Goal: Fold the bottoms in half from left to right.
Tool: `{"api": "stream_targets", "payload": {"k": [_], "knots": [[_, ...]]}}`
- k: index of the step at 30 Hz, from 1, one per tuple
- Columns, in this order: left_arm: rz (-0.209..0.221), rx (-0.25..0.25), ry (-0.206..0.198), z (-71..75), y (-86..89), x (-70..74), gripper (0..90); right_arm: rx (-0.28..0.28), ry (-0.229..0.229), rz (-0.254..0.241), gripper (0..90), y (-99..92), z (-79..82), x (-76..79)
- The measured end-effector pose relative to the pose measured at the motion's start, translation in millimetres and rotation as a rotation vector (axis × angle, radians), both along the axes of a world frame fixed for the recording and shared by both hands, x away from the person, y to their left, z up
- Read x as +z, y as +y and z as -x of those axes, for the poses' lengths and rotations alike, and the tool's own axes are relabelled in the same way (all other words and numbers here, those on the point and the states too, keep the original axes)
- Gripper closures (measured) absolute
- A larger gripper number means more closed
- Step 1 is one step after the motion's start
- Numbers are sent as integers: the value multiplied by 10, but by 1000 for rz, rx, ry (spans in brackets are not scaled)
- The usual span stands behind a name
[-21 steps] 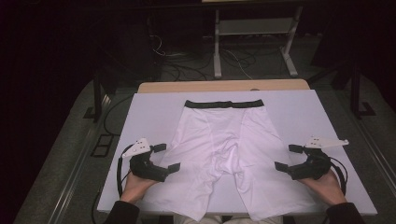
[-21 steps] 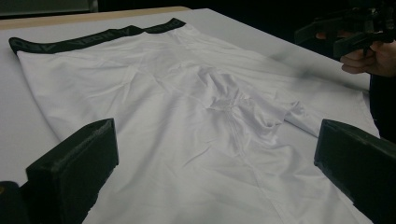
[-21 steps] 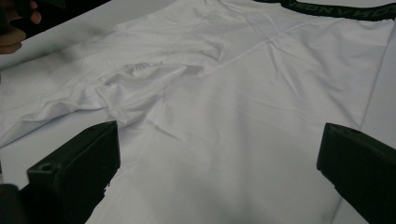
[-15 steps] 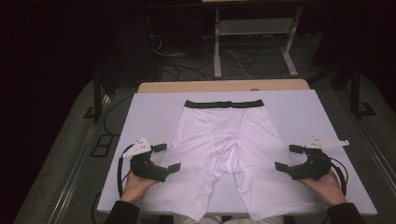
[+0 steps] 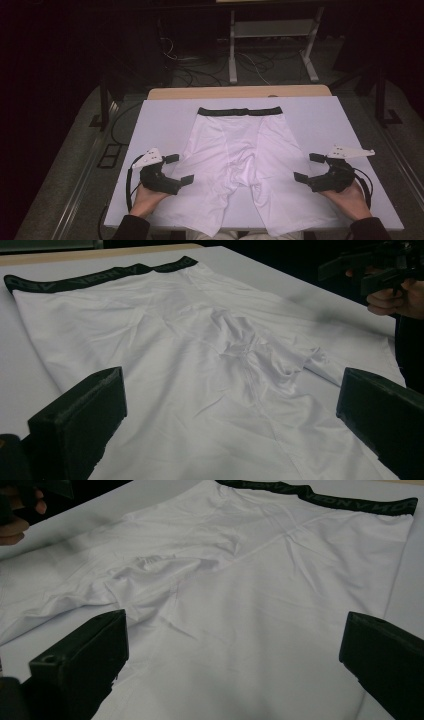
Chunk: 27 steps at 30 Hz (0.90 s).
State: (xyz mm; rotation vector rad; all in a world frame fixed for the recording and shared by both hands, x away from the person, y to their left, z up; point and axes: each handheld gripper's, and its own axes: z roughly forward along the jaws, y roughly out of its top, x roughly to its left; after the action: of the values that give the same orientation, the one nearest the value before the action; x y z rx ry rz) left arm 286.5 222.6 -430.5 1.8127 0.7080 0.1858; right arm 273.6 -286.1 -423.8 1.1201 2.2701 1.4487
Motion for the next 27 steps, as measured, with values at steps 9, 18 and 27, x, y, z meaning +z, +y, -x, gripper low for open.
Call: {"api": "stream_targets", "payload": {"k": [9, 18, 27], "knots": [[-1, 6, 0, 1, -2, 1, 0, 19, -28, 9, 0, 94, -57, 126], [5, 10, 0, 3, 3, 2, 0, 38, -49, 4, 0, 230, -201, 294], [11, 11, -3, 7, 2, 5, 0, 51, -51, 21, 0, 390, -350, 363]]}}
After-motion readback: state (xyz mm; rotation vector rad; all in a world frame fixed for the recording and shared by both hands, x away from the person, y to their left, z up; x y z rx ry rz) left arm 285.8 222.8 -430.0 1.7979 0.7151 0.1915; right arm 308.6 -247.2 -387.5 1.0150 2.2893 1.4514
